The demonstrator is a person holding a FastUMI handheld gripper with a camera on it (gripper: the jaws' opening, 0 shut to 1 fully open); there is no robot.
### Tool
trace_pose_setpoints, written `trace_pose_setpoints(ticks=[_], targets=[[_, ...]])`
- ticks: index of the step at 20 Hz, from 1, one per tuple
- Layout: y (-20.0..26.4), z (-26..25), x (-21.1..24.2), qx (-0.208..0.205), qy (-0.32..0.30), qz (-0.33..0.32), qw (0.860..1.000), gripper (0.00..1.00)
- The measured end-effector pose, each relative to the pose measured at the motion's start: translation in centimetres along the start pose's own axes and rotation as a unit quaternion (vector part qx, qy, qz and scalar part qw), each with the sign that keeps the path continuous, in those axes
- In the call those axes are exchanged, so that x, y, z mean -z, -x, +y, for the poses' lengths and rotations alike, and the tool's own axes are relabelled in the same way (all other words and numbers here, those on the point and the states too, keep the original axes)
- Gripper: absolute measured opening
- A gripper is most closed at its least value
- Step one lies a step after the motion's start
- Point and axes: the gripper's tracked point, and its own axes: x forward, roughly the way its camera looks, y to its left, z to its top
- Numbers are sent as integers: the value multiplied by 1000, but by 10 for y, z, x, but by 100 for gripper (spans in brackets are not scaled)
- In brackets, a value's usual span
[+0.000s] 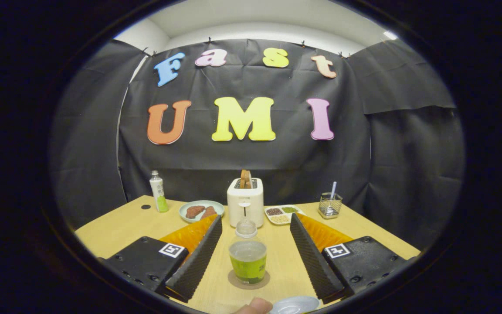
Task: Take the bottle from table, then pour the juice into the cup, finally place the bottle on the coaster
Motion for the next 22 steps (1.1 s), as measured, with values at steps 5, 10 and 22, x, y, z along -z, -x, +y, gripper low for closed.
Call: trace_pose_setpoints(ticks=[5, 10, 22], targets=[[71, -24, -34, 1, -10, -21, 1000, 100], [155, -59, -50, 27, -4, -34, 999, 100], [242, -79, -3, 32, -34, -6, 999, 100]])
